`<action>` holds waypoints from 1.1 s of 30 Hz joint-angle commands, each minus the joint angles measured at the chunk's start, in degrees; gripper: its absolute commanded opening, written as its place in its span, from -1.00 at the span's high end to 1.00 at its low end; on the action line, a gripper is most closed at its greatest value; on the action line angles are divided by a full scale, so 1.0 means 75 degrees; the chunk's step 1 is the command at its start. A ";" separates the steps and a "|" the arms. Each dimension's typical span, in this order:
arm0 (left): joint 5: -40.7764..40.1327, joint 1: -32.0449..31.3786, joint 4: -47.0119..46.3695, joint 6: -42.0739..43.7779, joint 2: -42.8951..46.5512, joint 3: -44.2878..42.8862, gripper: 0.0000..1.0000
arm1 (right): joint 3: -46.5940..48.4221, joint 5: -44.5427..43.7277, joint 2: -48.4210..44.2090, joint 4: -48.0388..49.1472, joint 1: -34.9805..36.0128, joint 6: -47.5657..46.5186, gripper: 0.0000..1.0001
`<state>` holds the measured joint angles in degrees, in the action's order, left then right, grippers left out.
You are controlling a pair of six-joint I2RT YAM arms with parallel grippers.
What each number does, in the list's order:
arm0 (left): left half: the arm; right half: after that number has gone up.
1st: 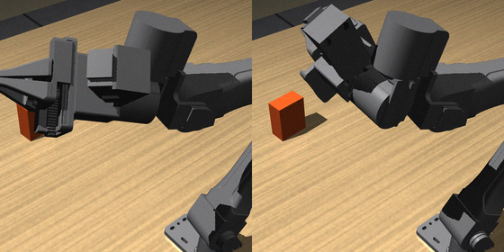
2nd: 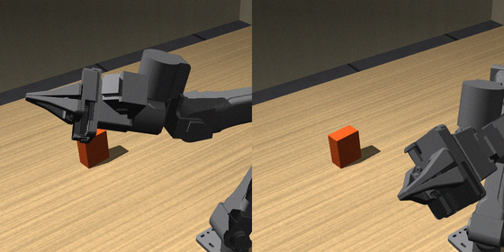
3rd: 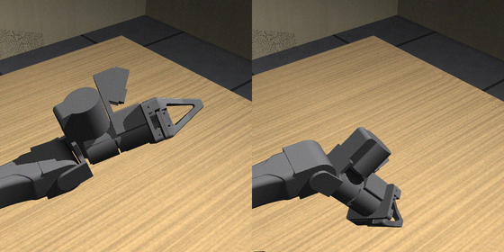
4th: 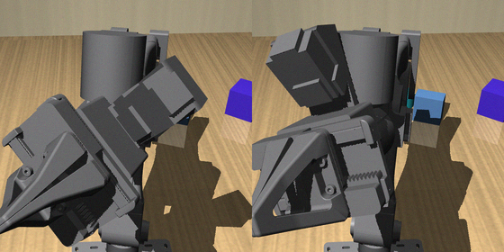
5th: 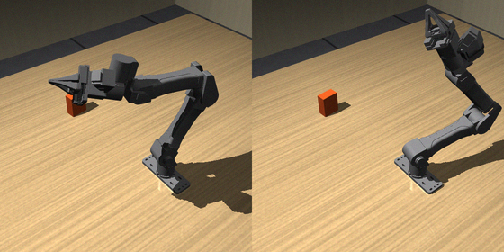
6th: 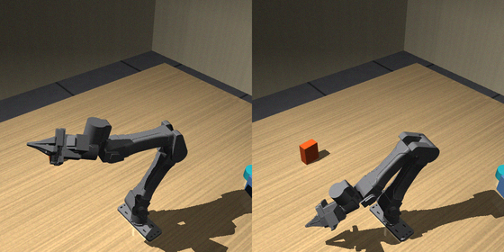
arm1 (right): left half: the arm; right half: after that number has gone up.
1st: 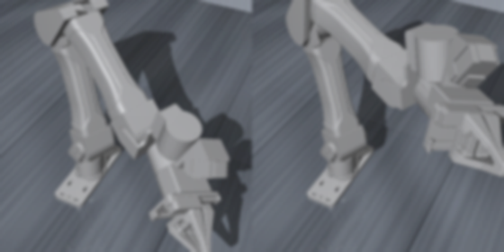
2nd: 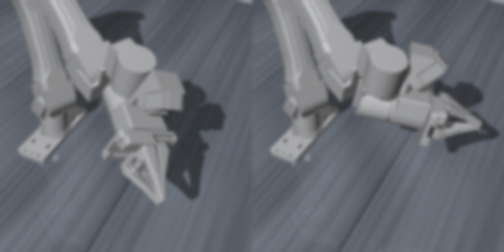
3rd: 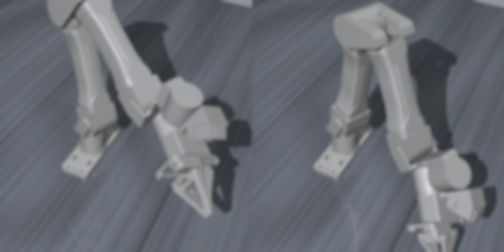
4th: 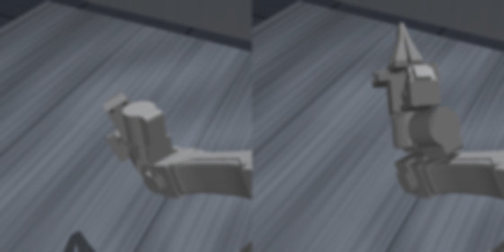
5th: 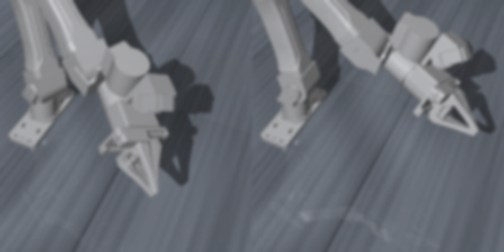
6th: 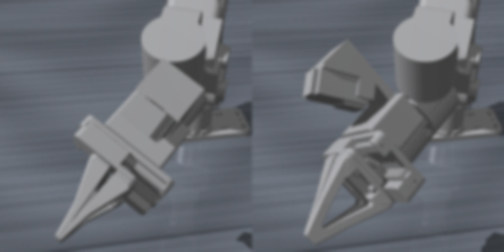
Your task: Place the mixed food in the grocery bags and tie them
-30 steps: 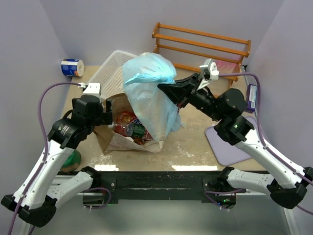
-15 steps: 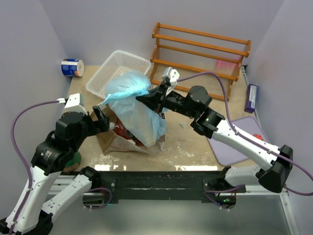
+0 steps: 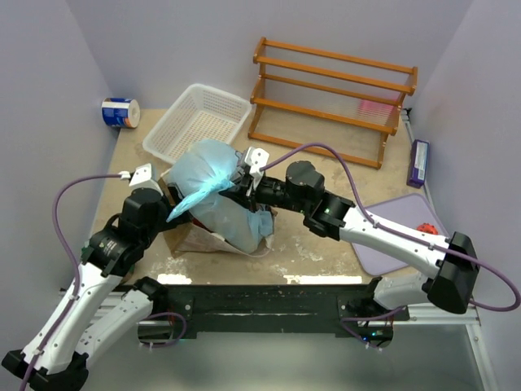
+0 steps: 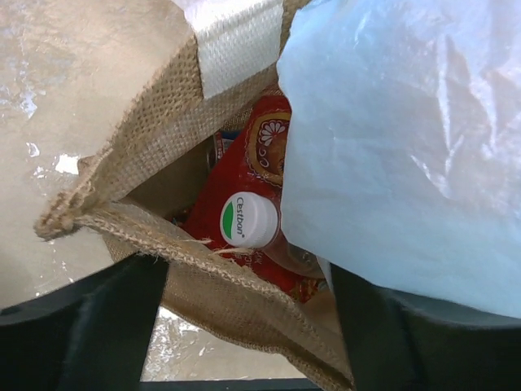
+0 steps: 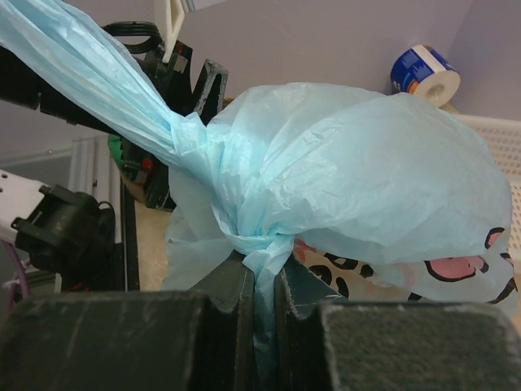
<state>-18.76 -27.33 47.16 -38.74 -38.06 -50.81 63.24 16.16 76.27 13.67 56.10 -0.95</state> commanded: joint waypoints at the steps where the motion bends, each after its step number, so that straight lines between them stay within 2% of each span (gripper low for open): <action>1: -0.0275 0.0058 -0.0499 -0.0143 0.0013 0.0200 -0.50 | 0.0017 -0.0561 -0.0161 -0.0193 0.0067 -0.0436 1.00; 2: -0.0264 0.0058 -0.0498 -0.0085 0.0024 0.0200 -0.41 | 0.0063 -0.0619 -0.0150 -0.0414 0.0056 -0.0424 1.00; 3: -0.0229 0.0058 -0.0522 -0.0061 0.0082 0.0223 -0.22 | 0.0145 -0.0678 -0.0045 -0.0579 0.0067 -0.0389 1.00; 5: -0.0077 0.0058 -0.0533 -0.0003 0.0188 0.0282 -0.05 | 0.0461 -0.0819 0.0166 -0.1023 0.0068 -0.0330 1.00; 6: -0.0018 0.0058 -0.0534 -0.0002 0.0316 0.0317 0.12 | 0.0578 -0.0935 0.0433 -0.1165 0.0091 -0.0261 1.00; 8: 0.0146 0.0058 -0.0499 -0.0026 0.0457 0.0422 0.28 | 0.0988 -0.1041 0.0739 -0.1632 0.0126 -0.0178 1.00; 11: 0.0263 0.0070 -0.0487 -0.0014 0.0832 0.0516 0.64 | 0.1539 -0.1380 0.1430 -0.2171 0.0243 -0.0061 1.00; 12: 0.0275 0.0058 -0.0498 0.0021 0.0914 0.0540 0.82 | 0.1679 -0.1474 0.1606 -0.2302 0.0278 -0.0038 1.00; 14: 0.0159 0.0058 -0.0487 0.0102 0.1055 0.0458 0.97 | 0.2323 -0.1709 0.2344 -0.3001 0.0349 0.0021 1.00; 17: -0.0029 0.0058 -0.0440 0.0266 0.1137 0.0236 1.00 | 0.3401 -0.2084 0.3480 -0.4243 0.0430 0.0080 1.00; 22: -0.0275 0.0070 -0.0498 0.0629 0.1009 -0.0116 1.00 | 0.4036 -0.2494 0.4653 -0.5115 0.0454 0.0712 1.00; 28: -0.0498 0.0058 -0.0733 0.0993 0.0798 -0.0444 1.00 | 0.3687 -0.3466 0.5276 -0.5936 0.0442 0.0994 1.00; 33: -0.0405 0.0070 -0.1060 0.1286 0.0587 -0.0503 1.00 | 0.3497 -0.3550 0.5370 -0.6053 0.0407 0.1134 1.00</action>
<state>-19.22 -27.07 48.03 -33.12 -33.82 -50.06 93.60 -5.50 111.15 -17.82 60.14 5.54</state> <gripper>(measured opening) 0.029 0.094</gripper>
